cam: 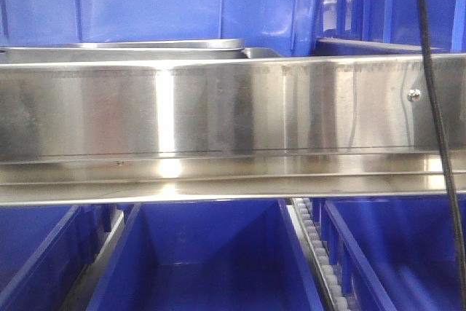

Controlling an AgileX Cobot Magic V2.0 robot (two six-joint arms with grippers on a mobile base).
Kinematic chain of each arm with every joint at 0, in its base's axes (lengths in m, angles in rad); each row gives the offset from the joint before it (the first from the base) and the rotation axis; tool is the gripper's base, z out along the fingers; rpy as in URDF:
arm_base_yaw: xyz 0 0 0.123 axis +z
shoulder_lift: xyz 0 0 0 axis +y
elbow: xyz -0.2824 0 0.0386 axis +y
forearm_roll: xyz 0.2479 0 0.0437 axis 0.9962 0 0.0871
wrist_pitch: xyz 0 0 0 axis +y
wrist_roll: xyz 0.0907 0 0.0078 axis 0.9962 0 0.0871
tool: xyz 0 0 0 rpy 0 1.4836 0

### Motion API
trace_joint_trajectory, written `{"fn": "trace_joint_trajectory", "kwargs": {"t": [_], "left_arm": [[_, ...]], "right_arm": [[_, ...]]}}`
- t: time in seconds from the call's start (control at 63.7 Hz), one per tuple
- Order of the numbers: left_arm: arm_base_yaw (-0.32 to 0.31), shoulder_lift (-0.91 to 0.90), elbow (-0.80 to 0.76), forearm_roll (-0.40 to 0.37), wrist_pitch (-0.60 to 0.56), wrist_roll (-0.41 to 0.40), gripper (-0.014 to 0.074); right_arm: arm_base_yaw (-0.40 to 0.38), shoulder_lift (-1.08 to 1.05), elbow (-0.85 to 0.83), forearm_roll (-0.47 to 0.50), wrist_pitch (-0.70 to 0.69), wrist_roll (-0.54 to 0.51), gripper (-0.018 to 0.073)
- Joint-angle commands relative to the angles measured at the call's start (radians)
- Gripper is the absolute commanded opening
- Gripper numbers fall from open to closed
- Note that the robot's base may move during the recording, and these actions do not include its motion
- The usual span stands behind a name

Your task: Stack silver trays without gaps

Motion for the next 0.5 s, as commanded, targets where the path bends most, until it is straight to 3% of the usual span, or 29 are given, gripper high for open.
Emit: {"fn": "trace_joint_trajectory", "kwargs": {"t": [0.0,0.141,0.361,0.486], "left_arm": [[-0.005,-0.005,-0.002,-0.001,0.005,-0.007,-0.0006],[-0.005,-0.005,-0.002,-0.001,0.099,-0.007,-0.0006],[-0.009,-0.005,-0.002,0.021,0.061,-0.007,-0.0006],[-0.056,-0.005,-0.002,0.050,0.061,-0.007,-0.0006]], "right_arm": [[0.001,-0.009,-0.008,-0.002,-0.023,-0.006,-0.0079],[0.001,-0.009,-0.008,-0.002,-0.023,-0.006,-0.0079],[0.001,-0.009,-0.008,-0.002,-0.023,-0.006,-0.0079],[0.001,-0.009,-0.008,-0.002,-0.023,-0.006,-0.0079]]}}
